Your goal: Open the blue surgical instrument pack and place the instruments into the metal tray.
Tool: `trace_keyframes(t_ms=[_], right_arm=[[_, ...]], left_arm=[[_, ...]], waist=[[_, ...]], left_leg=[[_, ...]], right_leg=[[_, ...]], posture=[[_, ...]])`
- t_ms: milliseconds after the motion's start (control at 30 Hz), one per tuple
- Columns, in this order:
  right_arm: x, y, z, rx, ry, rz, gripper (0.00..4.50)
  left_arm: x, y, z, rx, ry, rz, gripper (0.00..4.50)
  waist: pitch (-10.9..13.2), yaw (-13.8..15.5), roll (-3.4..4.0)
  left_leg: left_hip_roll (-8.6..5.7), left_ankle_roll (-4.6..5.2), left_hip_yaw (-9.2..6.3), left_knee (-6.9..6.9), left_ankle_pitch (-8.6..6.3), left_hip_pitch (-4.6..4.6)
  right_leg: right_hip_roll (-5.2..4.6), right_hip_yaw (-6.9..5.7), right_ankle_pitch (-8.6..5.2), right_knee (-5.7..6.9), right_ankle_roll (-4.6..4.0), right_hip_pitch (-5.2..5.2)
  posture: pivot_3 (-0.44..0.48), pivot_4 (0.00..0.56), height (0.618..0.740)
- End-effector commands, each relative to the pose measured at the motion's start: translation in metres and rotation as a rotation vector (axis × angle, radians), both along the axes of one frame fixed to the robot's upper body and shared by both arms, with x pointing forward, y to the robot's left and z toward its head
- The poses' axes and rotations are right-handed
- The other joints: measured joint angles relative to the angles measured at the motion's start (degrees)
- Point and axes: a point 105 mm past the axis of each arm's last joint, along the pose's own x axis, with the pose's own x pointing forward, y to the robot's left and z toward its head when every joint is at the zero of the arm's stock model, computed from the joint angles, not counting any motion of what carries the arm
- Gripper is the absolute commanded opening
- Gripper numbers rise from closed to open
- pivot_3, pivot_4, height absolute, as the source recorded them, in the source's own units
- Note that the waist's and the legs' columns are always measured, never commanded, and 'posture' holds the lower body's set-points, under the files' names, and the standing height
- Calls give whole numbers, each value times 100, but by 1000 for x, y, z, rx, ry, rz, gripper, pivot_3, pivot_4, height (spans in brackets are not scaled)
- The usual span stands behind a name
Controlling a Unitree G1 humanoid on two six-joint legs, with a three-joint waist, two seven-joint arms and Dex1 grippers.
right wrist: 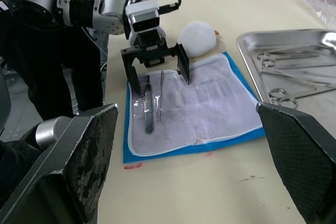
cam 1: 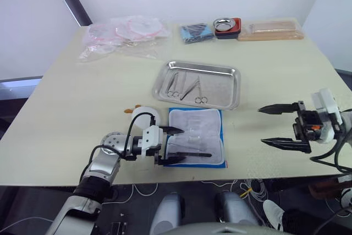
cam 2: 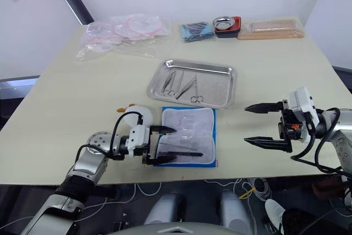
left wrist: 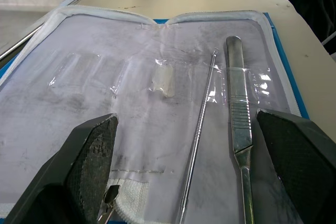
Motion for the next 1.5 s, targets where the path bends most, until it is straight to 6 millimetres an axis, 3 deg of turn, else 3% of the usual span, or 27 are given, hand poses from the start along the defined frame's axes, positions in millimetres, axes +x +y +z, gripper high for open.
trace_keyframes(t_ms=[33,700,967,1300,1400,1467,1500], right_arm=[[4,16,2,-46,-134,27,4421],[35,118,-83,-188,-159,24,4421],[36,131,-99,-225,-158,37,4421],[37,122,-116,-293,-136,47,4421],[32,120,-122,-313,-120,80,3716],[31,121,-124,-310,-113,87,2845],[30,123,-124,-305,-111,86,2845]], left_arm=[[-26,15,-57,190,205,-6,4500],[-31,15,-56,193,209,-5,4500],[-32,17,-56,197,211,-5,4500],[-31,19,-56,202,210,-5,4500],[-30,19,-56,205,209,-4,4500],[-30,19,-56,206,208,-5,4500],[-30,20,-56,207,208,-4,4500]], waist=[[0,-2,0],[-3,-14,-3],[-6,-9,-6],[-11,-15,-8],[-12,-15,-10],[-13,-16,-11],[-15,-21,-13]], left_leg=[[0,0,1,0,0,0],[4,1,9,-7,0,1],[4,1,16,-6,0,-3],[4,1,15,-5,1,1],[4,1,14,-5,1,2],[4,1,15,-5,1,2],[4,1,15,-5,1,3]], right_leg=[[0,0,0,0,0,0],[9,8,0,5,0,-7],[9,15,0,8,0,-6],[11,15,0,14,0,-6],[11,15,0,14,0,-6],[11,15,0,14,0,-5],[11,15,0,15,0,-5]], posture=[[0,150,740],[0,150,740],[0,150,740],[0,150,740],[0,150,740],[0,150,740],[0,150,740]])
